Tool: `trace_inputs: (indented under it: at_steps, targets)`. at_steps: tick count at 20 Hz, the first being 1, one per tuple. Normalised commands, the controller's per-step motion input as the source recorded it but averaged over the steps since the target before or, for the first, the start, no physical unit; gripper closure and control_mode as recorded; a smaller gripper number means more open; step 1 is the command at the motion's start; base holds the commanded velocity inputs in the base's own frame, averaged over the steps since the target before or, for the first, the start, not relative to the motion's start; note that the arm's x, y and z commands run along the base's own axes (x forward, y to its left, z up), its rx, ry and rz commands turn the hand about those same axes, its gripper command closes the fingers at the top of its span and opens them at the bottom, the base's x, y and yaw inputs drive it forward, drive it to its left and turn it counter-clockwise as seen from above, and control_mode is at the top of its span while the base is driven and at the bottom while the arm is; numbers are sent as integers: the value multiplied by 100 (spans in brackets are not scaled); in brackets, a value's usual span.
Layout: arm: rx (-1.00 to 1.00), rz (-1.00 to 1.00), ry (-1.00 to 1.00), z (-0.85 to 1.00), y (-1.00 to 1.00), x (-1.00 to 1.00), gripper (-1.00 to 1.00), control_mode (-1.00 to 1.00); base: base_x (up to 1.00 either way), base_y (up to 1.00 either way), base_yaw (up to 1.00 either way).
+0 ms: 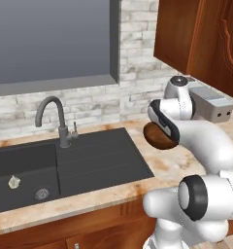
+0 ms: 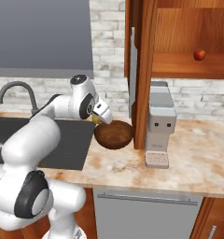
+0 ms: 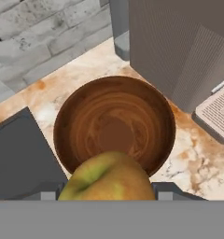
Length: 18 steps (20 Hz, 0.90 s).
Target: Pick the apples from the cabinet and place them in one bowl. Pick the garlic from the sink and place it in the other bowl.
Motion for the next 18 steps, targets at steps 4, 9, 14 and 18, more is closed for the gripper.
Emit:
trace_inputs:
  at_steps: [4, 9, 14, 18]
  targets:
    - [2, -6, 2, -45, -27, 33, 100, -100, 0, 0, 0]
    - [0, -3, 0, -38, -24, 41, 100, -100, 0, 0, 0]
    - [7, 0, 4, -38, -4, 18, 100, -100, 0, 0, 0]
    - [8, 0, 4, -36, -5, 8, 100, -100, 0, 0, 0]
